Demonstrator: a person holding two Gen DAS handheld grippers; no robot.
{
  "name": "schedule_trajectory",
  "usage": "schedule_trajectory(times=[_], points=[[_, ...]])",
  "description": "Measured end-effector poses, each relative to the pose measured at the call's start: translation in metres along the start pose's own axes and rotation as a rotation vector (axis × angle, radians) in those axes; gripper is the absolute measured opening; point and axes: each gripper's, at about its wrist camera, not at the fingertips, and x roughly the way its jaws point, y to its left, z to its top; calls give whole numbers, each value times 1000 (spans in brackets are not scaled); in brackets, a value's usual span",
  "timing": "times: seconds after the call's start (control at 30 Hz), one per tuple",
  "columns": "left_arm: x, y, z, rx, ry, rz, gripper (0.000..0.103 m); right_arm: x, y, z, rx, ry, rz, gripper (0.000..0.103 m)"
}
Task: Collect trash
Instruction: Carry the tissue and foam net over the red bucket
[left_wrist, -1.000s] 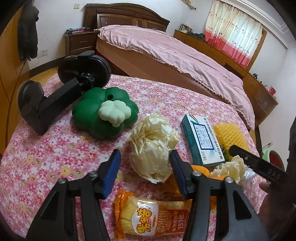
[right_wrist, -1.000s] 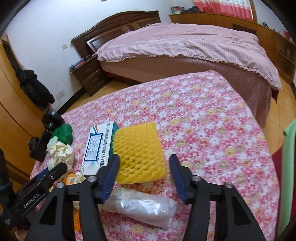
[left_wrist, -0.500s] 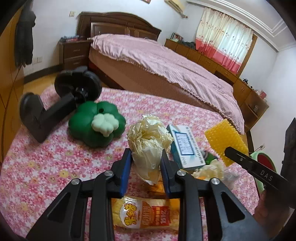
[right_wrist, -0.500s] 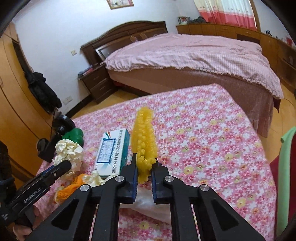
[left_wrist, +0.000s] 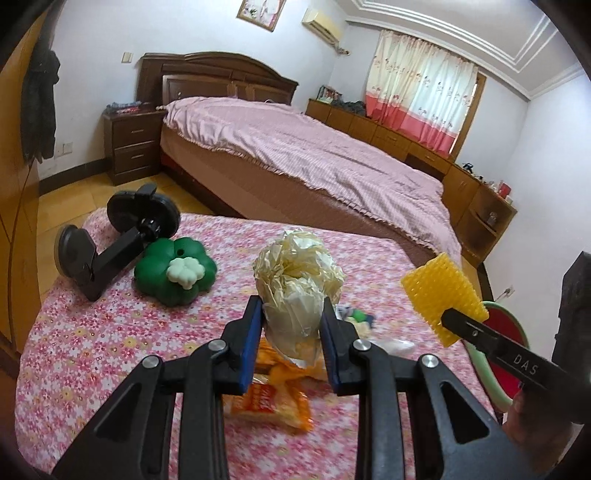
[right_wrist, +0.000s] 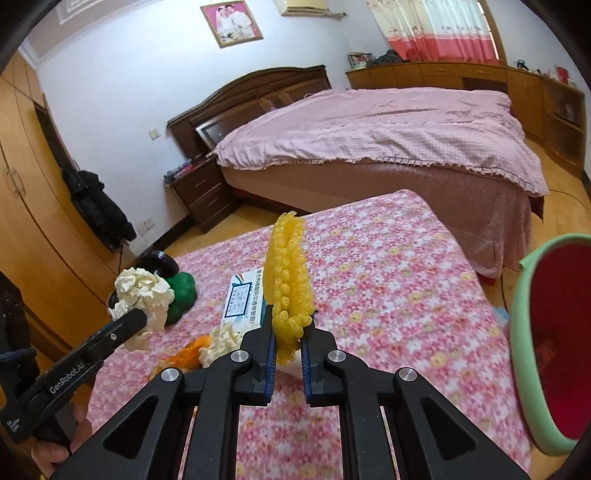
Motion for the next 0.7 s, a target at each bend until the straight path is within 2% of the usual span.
schedule_trajectory(times=[0.4,0.7], points=[[-38,-48,-8,45,-21,-75,30,-74,-22,-16,70,-92,-40,11],[-51,-88,-17,86,-7,-138,30,-122,-46,-31,127,-153,-78,11]])
